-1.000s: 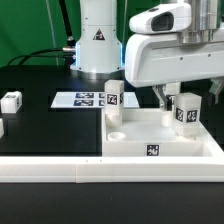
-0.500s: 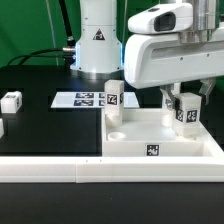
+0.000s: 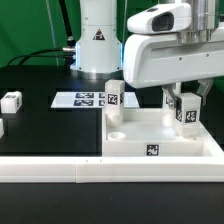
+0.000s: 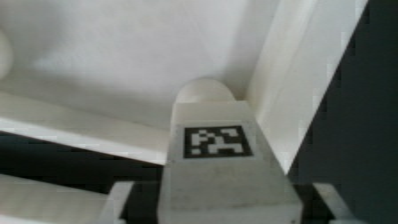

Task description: Assemble square table

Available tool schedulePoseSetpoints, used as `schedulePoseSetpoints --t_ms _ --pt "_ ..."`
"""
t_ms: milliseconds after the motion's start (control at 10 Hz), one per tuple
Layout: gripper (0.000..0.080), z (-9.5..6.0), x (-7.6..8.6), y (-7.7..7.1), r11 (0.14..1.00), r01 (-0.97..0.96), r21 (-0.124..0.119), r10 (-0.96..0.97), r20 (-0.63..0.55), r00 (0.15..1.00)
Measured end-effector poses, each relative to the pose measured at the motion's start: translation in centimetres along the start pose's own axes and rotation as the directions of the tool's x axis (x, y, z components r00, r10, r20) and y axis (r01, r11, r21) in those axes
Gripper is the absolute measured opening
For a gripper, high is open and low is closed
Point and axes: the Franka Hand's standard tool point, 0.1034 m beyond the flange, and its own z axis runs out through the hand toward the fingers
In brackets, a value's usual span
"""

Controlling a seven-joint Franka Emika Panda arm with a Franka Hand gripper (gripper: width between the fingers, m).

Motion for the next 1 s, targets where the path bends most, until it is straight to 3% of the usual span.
schedulePoseSetpoints --t_ms 300,600,800,1000 --pt "0.029 0.06 -0.14 -0.02 0.952 -0.305 0.004 0.305 0.0 0.952" --pt "0.0291 0.11 -0.2 0.06 0.813 -0.582 0.006 0.582 0.0 0.813" --pt "0.0291 0.15 -0.26 0.03 0.682 -0.732 0.003 0.732 -0.004 0.682" --pt "0.0291 0.23 -0.36 -0.18 0.455 -0.89 -0.001 0.89 -0.007 0.455"
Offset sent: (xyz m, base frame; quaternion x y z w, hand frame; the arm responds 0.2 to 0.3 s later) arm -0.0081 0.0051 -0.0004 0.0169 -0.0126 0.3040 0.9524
